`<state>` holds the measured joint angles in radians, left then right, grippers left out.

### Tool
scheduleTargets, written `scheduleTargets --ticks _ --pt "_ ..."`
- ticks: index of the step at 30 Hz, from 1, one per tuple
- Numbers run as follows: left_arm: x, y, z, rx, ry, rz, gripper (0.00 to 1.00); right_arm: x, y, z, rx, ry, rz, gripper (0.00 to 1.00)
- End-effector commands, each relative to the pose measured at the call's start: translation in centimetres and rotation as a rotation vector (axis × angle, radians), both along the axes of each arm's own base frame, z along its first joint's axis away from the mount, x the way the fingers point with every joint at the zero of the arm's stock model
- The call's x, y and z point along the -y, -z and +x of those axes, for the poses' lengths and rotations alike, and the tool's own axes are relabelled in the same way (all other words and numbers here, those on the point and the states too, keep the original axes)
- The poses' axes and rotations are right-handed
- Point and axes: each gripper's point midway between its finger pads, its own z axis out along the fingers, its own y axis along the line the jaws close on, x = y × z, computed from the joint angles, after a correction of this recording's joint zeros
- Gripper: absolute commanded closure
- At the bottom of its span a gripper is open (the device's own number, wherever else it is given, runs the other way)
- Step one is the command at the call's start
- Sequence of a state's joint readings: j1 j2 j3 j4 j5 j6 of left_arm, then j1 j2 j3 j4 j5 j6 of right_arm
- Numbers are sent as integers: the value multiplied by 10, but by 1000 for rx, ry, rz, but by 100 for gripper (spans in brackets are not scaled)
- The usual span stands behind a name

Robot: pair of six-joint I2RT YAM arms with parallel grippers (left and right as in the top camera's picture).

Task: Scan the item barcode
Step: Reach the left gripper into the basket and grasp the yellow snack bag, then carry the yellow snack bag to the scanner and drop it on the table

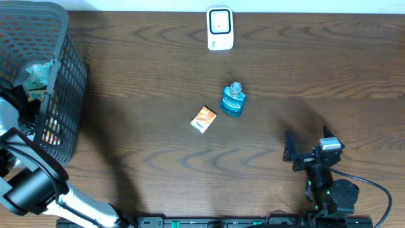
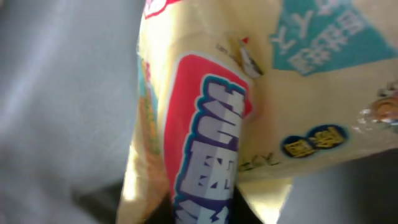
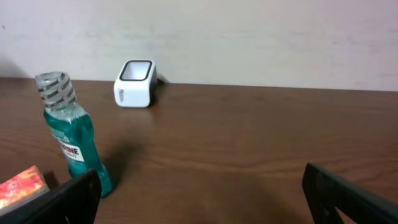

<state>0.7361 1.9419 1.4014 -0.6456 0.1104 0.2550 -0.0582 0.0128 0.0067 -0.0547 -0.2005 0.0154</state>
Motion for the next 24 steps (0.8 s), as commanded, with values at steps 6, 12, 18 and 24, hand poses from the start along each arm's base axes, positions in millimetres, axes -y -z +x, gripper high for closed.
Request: scheduleTargets --ticks 6,12,18,24 --pt "-25 -155 34 339 -81 218 93 1 1 0 -3 9 13 1" --pt "0 -306 27 820 -308 206 93 1 1 0 -3 9 13 1" --pt "106 -403 19 1146 -71 -83 93 1 1 0 -3 9 13 1" --pt "241 -398 4 1054 296 -375 93 1 1 0 -3 9 13 1"
